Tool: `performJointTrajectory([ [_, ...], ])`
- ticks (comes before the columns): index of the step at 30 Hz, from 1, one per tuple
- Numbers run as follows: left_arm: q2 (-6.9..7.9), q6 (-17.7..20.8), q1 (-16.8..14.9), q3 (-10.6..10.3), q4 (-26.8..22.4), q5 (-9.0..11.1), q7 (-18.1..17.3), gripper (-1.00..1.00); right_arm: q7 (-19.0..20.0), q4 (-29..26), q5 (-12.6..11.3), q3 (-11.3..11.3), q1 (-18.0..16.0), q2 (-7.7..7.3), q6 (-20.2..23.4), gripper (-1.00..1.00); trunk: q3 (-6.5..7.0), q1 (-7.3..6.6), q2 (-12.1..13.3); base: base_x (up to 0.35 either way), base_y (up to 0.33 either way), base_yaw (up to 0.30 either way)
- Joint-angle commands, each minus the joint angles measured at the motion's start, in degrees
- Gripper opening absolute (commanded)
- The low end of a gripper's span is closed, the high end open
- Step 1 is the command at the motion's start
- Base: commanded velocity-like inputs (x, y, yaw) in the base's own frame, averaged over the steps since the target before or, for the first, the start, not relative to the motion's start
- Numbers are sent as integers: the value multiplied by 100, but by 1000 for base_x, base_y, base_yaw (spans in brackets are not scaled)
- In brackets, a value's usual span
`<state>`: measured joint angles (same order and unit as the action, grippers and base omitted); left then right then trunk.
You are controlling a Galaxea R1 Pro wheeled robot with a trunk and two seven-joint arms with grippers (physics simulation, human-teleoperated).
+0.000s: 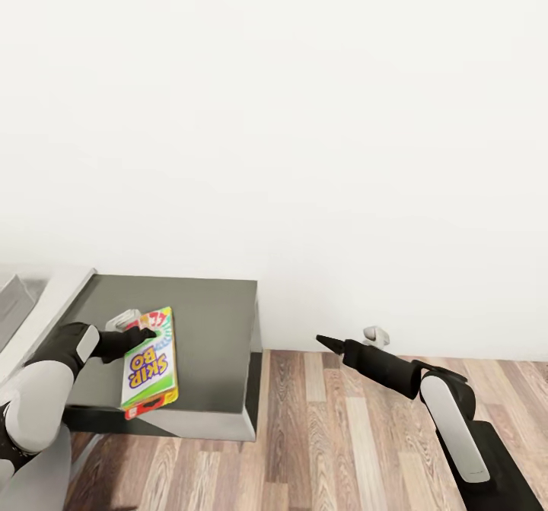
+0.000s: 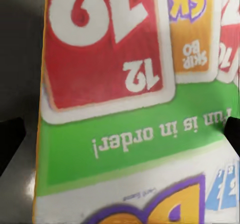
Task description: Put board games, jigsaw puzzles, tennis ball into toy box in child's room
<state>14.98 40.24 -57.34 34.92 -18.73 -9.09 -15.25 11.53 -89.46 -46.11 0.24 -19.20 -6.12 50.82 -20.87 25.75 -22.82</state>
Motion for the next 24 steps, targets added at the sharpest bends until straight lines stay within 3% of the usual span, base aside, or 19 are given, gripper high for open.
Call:
performJointTrajectory([
  [1, -3, 28, -5, 41, -8, -60, -40, 100, 34, -1, 32, 1, -5, -3, 16, 100, -9, 3, -10, 0, -212, -9],
  [17, -12, 28, -6, 41, -8, -62, -48, 100, 34, -1, 32, 3, -5, -3, 16, 100, 11, 3, -10, -43, -138, -26],
  [24, -13, 28, -6, 44, -8, -65, -48, 100, 28, -1, 32, 21, -5, -3, 16, 100, 24, 3, -10, -11, -34, -28],
])
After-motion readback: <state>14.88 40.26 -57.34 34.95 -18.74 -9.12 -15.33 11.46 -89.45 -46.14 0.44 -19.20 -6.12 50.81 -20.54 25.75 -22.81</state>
